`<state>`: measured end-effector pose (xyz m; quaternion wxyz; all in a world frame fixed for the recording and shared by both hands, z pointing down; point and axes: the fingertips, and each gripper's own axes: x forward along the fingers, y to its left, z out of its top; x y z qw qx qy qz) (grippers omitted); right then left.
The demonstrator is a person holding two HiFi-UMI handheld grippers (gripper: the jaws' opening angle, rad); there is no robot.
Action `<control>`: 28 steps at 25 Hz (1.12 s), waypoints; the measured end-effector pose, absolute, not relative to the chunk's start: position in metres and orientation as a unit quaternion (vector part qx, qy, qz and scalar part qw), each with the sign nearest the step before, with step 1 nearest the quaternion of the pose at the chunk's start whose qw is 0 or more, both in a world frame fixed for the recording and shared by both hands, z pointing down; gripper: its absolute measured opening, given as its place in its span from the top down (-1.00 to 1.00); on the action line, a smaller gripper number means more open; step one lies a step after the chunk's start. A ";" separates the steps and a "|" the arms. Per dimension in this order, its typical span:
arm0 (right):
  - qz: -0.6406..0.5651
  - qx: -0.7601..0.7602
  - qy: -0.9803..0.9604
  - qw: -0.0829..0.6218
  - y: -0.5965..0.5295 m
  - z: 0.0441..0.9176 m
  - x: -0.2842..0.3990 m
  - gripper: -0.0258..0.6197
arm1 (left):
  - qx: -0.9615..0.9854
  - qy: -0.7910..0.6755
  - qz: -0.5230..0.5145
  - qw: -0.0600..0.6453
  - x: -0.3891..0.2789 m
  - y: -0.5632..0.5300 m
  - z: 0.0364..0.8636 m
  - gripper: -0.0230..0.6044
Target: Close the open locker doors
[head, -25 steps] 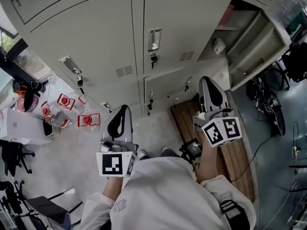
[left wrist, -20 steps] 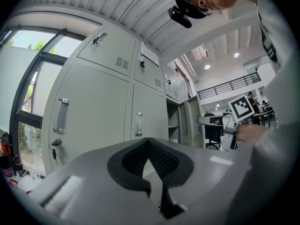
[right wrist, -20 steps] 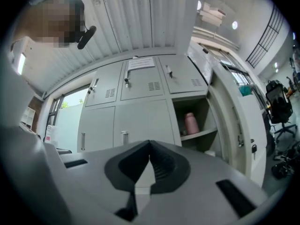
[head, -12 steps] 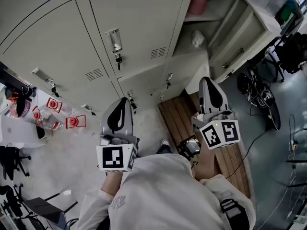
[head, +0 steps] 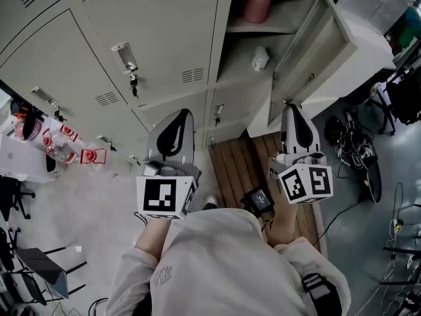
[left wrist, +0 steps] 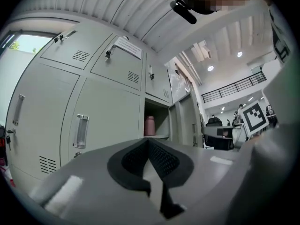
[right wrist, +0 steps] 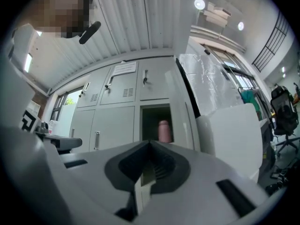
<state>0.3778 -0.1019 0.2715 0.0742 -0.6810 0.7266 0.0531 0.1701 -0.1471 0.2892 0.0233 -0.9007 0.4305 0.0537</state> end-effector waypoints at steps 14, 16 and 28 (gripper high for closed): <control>0.065 -0.614 0.783 0.076 -0.107 0.256 0.459 0.86 | -0.908 0.414 0.066 0.006 0.215 -0.127 0.295 0.90; 0.057 -0.598 0.795 0.079 -0.112 0.258 0.455 0.71 | -0.905 0.419 0.065 0.006 0.211 -0.129 0.295 0.90; 0.061 -0.544 0.833 0.075 -0.127 0.258 0.423 0.65 | -0.897 0.437 0.064 0.006 0.202 -0.138 0.297 0.90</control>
